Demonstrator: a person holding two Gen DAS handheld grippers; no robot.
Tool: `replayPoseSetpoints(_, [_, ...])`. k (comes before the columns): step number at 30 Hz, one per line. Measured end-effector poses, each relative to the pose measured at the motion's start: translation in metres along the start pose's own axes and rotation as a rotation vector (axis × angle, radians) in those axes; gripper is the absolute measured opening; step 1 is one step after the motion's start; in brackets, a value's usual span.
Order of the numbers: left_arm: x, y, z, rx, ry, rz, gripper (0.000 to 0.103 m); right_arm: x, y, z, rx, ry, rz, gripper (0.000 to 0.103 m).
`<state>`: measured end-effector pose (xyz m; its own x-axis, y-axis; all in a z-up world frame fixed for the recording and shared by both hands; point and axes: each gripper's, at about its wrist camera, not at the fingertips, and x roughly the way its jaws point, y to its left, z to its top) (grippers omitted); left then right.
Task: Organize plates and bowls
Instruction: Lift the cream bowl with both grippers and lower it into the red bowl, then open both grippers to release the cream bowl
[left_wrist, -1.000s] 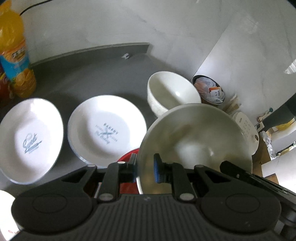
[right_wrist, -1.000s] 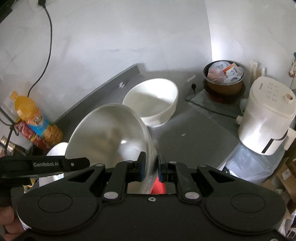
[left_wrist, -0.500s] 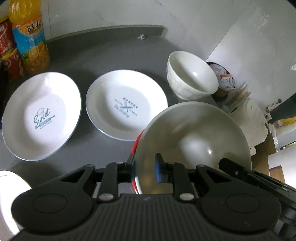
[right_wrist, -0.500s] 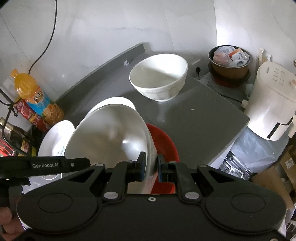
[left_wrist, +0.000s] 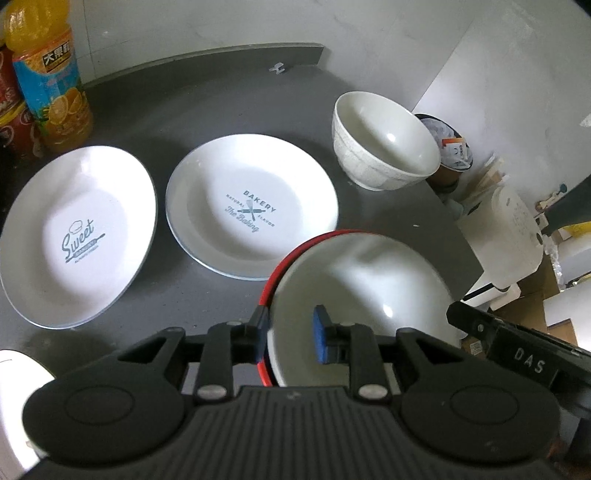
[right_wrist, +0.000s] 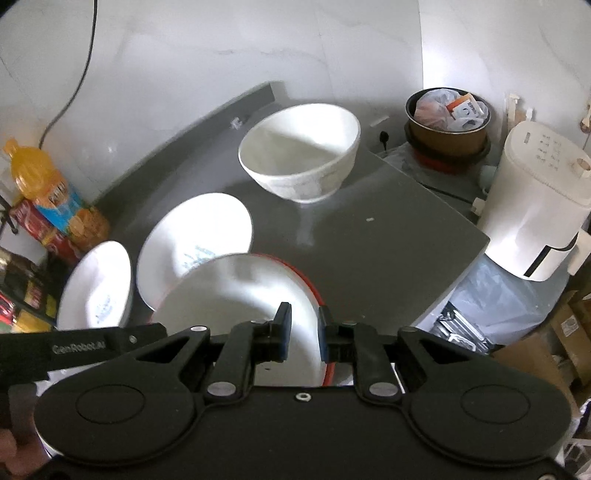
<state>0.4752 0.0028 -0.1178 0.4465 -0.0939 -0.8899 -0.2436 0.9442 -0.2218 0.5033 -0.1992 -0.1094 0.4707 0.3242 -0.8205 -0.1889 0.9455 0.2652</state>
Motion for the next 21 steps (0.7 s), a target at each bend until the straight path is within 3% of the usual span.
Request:
replayPoseSetpoints(2, [-0.002, 0.0, 0.002, -0.001, -0.002, 0.0, 0.03, -0.005, 0.001, 0.004, -0.003, -0.009, 0.008, 0.023])
replayPoseSetpoints(4, [-0.005, -0.001, 0.006, -0.003, -0.007, 0.011, 0.039, -0.009, 0.001, 0.007, -0.006, -0.019, 0.014, 0.036])
replayPoseSetpoints(6, [-0.008, -0.002, 0.01, -0.011, -0.017, 0.019, 0.051, -0.011, 0.001, 0.011, -0.016, -0.031, 0.023, 0.041])
replayPoseSetpoints(9, [-0.012, -0.005, 0.016, -0.023, -0.036, 0.02, 0.061, -0.01, -0.003, 0.019, -0.012, -0.04, 0.025, 0.048])
replayPoseSetpoints(21, [-0.003, -0.017, 0.042, -0.078, -0.06, 0.053, 0.074, 0.005, -0.029, 0.052, 0.026, -0.054, 0.065, 0.07])
